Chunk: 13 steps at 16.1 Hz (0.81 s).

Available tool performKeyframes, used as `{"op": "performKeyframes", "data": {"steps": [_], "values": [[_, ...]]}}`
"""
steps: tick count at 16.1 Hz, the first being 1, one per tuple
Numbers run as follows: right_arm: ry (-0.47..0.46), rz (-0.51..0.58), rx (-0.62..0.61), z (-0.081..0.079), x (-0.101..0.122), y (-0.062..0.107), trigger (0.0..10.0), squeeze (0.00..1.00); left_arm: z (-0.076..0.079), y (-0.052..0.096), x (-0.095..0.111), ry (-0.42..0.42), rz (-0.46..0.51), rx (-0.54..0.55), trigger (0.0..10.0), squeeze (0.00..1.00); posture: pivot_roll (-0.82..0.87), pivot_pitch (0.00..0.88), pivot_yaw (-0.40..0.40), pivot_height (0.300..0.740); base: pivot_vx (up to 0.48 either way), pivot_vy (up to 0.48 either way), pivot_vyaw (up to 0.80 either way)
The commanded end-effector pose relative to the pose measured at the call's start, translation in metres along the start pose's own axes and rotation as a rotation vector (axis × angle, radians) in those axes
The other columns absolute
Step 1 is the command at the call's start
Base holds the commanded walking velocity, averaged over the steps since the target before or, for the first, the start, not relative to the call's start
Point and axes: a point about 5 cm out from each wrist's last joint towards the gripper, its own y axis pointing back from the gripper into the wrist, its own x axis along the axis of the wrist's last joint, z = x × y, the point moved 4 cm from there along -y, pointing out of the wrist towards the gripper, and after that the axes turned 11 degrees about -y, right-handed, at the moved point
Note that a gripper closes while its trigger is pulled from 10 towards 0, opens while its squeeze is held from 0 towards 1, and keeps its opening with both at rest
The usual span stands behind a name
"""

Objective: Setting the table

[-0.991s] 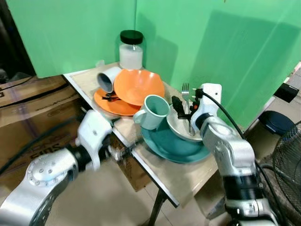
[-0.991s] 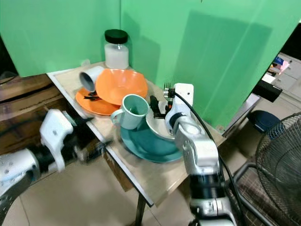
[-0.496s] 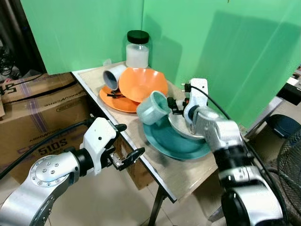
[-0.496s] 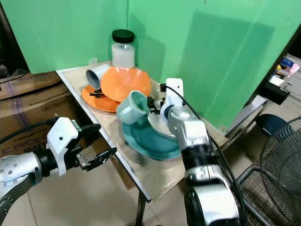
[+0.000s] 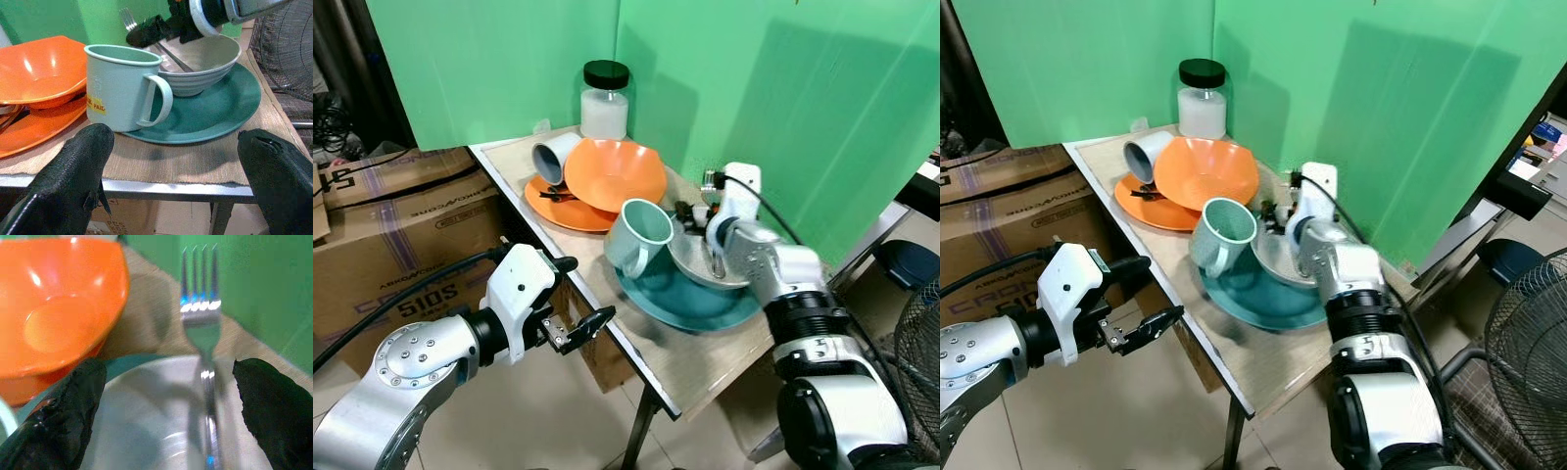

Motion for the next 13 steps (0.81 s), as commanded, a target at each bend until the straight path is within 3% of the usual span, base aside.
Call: {"op": "performKeyframes", "data": {"steps": [1, 5, 7, 11, 12, 13], "values": [[-0.012, 0.037, 0.002, 0.001, 0.016, 0.003, 10.0, 0.0, 0.0, 0.0, 0.004, -0.021, 0.012, -0.006, 10.0, 0.0, 0.18, 0.0, -0.076, 0.74, 0.0, 0.0, 0.0], [0.009, -0.004, -0.027, 0.01, 0.009, 0.003, 9.7, 0.0, 0.0, -0.001, 0.004, -0.025, 0.014, -0.013, 10.0, 0.0, 0.17, 0.0, -0.072, 0.74, 0.0, 0.0, 0.0], [0.024, -0.035, -0.059, 0.013, -0.002, -0.001, 4.8, 0.0, 0.0, -0.001, 0.004, -0.027, 0.013, -0.017, 10.0, 0.0, 0.18, 0.0, -0.073, 0.74, 0.0, 0.0, 0.0], [0.056, -0.107, -0.075, 0.015, -0.02, -0.005, 4.7, 0.0, 0.001, 0.0, 0.004, -0.026, 0.012, -0.019, 10.0, 0.0, 0.18, 0.0, -0.074, 0.74, 0.0, 0.0, 0.0], [0.055, -0.111, -0.076, 0.015, -0.021, -0.005, 3.8, 0.0, 0.001, 0.0, 0.004, -0.026, 0.012, -0.019, 10.0, 0.0, 0.18, 0.0, -0.074, 0.74, 0.0, 0.0, 0.0], [0.048, -0.109, -0.077, 0.015, -0.021, -0.006, 1.8, 0.0, 0.0, 0.0, 0.004, -0.026, 0.012, -0.019, 10.0, 0.0, 0.18, 0.0, -0.074, 0.74, 0.0, 0.0, 0.0]]}}
